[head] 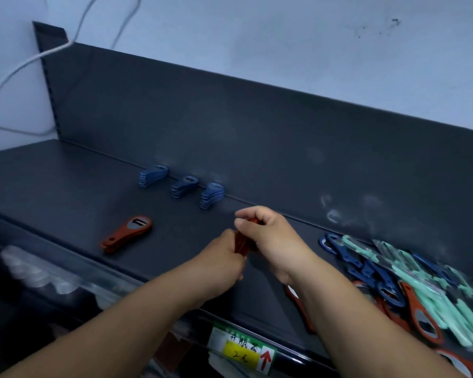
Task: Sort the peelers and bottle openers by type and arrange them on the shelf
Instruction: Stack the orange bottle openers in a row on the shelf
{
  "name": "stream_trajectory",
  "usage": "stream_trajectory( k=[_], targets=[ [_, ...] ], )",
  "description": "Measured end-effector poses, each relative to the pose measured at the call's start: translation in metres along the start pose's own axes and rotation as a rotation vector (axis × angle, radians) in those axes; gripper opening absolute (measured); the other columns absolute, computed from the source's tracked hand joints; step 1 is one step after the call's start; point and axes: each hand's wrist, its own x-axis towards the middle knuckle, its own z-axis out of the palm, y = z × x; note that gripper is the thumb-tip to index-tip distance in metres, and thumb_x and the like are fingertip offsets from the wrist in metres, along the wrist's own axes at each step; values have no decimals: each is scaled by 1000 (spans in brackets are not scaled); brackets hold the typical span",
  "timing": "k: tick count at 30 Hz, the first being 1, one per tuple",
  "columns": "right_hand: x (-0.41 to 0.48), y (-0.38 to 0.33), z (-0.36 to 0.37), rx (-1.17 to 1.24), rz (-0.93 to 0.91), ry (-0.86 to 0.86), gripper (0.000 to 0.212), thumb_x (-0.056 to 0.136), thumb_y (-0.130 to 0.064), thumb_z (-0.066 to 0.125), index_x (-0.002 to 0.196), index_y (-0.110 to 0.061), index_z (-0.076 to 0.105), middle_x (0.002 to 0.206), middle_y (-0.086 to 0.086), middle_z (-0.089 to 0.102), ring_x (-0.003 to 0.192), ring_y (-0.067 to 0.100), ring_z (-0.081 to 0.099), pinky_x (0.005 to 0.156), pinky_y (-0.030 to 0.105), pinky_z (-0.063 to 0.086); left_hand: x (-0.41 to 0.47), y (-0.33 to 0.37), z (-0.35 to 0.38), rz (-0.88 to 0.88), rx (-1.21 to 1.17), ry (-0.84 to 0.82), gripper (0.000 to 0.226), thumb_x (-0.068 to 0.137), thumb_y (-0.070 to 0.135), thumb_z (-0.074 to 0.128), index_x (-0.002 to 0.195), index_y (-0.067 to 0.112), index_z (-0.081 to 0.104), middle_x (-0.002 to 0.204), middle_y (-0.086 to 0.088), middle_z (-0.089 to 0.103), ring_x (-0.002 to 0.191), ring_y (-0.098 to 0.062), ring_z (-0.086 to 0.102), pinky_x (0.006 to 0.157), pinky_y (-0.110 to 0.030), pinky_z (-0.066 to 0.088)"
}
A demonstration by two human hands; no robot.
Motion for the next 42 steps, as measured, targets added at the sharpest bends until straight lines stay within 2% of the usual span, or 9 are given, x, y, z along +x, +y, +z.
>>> stream_trajectory(
  k=[4,8,14,17,21,23,29,34,42],
  targets=[
    [4,2,8,-160,-55,60,10,89,-12,64,80,-14,59,69,2,55,61,12,50,53,21,42,0,0,-5,-9,314,26,7,89,14,42,96,17,40,86,-3,52,71,-15,50,59,-29,39],
    [8,1,16,-209,-66,141,11,89,-14,63,81,-17,56,71,0,55,61,10,49,54,21,41,-6,-8,-3,98,725,224,16,96,29,40,105,16,41,108,-6,51,96,-25,53,70,-31,33],
    [11,-2,29,-313,74,-33,14,95,-33,50,95,-22,58,91,3,58,78,16,52,66,29,44,-5,-14,-13,88,654,228,19,96,32,37,105,16,41,98,-3,50,82,-22,49,70,-33,35],
    [12,-7,30,-221,126,-112,17,97,-18,42,95,-23,58,82,4,54,68,16,48,56,25,37,-9,-16,-24,72,602,210,12,96,30,36,93,18,36,88,-1,48,76,-21,46,67,-33,34],
    [23,-12,19,-31,171,-275,33,96,3,39,105,-18,63,96,7,65,87,19,63,83,36,52,-9,-20,-47,-41,389,114,15,95,29,37,84,19,37,82,-1,51,73,-18,50,62,-34,36],
    [29,-9,21,-56,190,-276,33,95,5,41,99,-18,65,96,6,68,86,18,65,83,36,53,-11,-22,-54,-52,351,117,15,95,32,38,91,17,42,86,-2,54,77,-20,52,66,-34,38],
    [42,0,43,-97,254,-267,35,94,9,39,88,-14,65,84,7,67,70,14,64,58,27,54,-19,-39,-51,128,753,443,35,86,43,60,104,22,39,110,0,53,101,-21,53,75,-30,39],
    [54,5,59,-285,258,-316,26,91,5,44,95,-14,60,87,5,64,76,16,61,63,28,53,-19,-53,-53,124,778,495,32,88,34,56,90,25,25,103,0,58,94,-23,58,72,-34,44],
    [62,14,70,-476,35,-328,21,88,3,53,86,-16,62,83,4,65,74,14,59,67,23,47,-17,-57,-53,81,856,566,21,88,31,52,104,21,43,100,-1,62,94,-22,55,66,-30,32]
  ],
)
